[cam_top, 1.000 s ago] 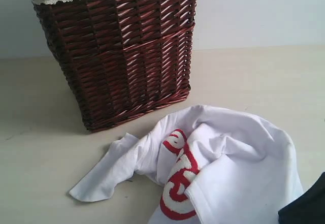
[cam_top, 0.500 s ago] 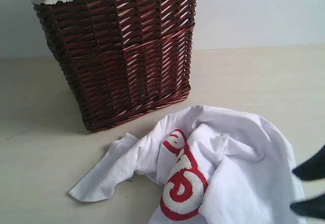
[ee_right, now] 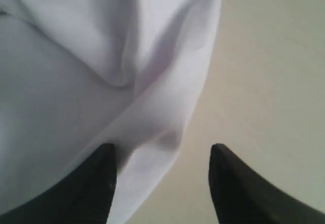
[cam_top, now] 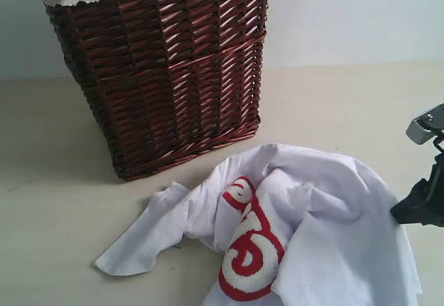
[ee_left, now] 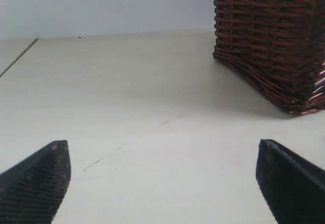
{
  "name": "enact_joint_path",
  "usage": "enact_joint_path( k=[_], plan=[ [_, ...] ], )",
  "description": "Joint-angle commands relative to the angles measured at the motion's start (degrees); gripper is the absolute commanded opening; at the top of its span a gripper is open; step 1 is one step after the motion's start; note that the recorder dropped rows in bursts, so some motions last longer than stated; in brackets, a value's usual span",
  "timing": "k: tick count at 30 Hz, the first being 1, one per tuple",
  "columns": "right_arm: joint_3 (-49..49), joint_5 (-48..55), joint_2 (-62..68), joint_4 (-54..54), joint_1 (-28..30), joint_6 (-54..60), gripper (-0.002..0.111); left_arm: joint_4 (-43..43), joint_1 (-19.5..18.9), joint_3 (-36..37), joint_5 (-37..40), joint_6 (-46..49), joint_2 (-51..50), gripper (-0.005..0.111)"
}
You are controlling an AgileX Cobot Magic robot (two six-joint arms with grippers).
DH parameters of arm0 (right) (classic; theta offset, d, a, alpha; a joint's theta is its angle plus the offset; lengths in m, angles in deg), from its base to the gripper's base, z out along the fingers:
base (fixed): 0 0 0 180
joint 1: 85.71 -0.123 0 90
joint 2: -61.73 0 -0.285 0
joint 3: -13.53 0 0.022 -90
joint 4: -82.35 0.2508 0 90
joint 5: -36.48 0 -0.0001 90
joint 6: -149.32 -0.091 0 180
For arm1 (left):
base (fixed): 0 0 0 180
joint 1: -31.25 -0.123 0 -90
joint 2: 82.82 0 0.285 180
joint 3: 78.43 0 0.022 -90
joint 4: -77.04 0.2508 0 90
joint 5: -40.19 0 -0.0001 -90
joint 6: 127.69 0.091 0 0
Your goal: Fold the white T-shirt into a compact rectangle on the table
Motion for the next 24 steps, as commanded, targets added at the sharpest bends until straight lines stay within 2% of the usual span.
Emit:
enact_joint_path(
  k=[1,3,5,10,13,16,17,20,21,23,24],
  plan=[
    [-2.6,1.4,6.2,7.8,0.3,7.5,0.053,-0.4,-0.2,0.0,-0.3,-0.2,0.3,0.094],
    [-3.7,3.3,8.7,8.0,0.3,7.6,0.052,-0.4,-0.2,0.0,-0.3,-0.2,0.3,0.094],
    [-4.3,7.1,9.7,8.1,0.3,8.3,0.044,-0.4,-0.2,0.0,-0.3,-0.2,0.3,0.094],
    [-4.4,22.6,7.4,12.0,0.1,21.1,0.001,-0.4,-0.2,0.0,-0.3,-0.2,0.3,0.094],
    [-4.4,31.9,4.0,15.5,0.1,24.6,0.000,-0.4,-0.2,0.0,-0.3,-0.2,0.3,0.094],
    [-4.4,32.3,0.7,15.2,-0.5,24.6,0.000,-0.4,-0.2,0.0,-0.3,-0.2,0.3,0.094],
    [-4.4,32.3,-0.4,12.7,-1.6,24.4,0.000,-0.4,-0.2,0.0,-0.3,-0.2,0.3,0.094],
    [-4.1,32.3,-1.2,-6.0,-9.4,24.1,0.000,-0.4,-0.2,0.0,-0.3,-0.2,0.3,0.094],
    [-3.6,32.3,-1.1,-8.3,-11.2,24.1,0.000,-0.4,-0.2,0.0,-0.3,-0.2,0.3,0.094],
    [-1.5,31.2,-0.8,-9.3,-15.7,24.3,0.010,-0.4,-0.2,0.0,-0.3,-0.2,0.3,0.094],
    [-0.1,26.0,-0.8,-9.1,-18.6,25.8,0.026,-0.4,-0.2,0.0,-0.3,-0.2,0.3,0.094]
  ],
)
